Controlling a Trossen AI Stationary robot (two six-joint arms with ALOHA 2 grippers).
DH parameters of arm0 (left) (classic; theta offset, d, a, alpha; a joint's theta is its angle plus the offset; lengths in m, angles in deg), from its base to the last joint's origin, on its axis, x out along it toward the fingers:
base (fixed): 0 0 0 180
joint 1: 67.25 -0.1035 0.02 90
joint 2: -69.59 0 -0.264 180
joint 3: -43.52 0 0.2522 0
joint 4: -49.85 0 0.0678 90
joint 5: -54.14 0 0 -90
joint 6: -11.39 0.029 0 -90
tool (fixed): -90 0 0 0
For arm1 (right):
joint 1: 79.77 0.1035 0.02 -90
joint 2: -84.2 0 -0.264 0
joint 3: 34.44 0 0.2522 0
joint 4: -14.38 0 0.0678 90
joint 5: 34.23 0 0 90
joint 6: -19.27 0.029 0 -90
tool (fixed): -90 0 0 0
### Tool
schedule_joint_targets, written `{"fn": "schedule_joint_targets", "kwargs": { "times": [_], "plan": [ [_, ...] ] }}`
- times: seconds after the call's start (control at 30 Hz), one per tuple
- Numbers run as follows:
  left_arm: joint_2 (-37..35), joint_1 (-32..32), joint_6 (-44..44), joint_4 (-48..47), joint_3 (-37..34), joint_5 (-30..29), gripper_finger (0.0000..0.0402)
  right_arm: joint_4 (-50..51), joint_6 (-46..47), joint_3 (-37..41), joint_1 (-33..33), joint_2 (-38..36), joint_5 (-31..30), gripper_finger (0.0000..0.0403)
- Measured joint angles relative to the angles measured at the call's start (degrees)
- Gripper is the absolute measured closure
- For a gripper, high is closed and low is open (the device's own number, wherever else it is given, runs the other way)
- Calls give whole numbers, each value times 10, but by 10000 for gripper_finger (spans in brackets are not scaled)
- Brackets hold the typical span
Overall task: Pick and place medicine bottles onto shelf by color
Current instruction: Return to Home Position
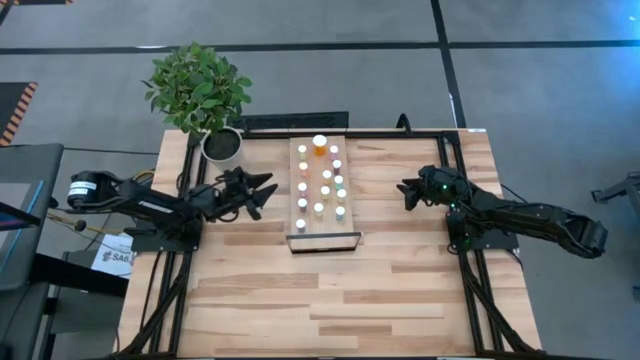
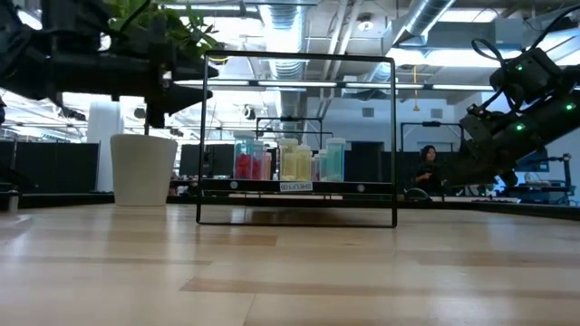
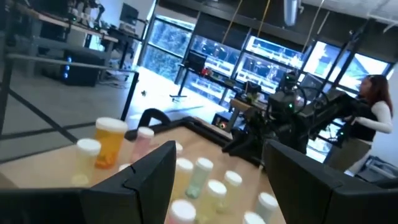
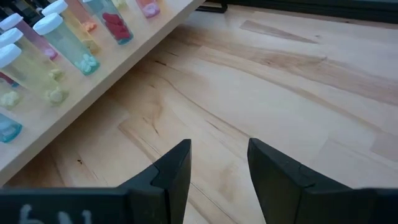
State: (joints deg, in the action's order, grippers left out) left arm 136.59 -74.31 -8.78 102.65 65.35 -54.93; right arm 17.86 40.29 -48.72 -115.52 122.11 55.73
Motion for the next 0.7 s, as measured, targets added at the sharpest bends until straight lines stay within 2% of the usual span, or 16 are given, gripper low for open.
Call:
{"fn": "schedule_joint_targets", "kwargs": {
  "times": [0.3,0.53,0.7],
  "plan": [
    [0,23,32,90,-70,-28,174,0,0,0,0,0,0,223],
    [-4,37,-13,53,-75,-60,174,0,0,0,0,0,0,223],
    [-4,38,-1,50,-76,-85,174,0,0,0,0,0,0,223]
  ]
}}
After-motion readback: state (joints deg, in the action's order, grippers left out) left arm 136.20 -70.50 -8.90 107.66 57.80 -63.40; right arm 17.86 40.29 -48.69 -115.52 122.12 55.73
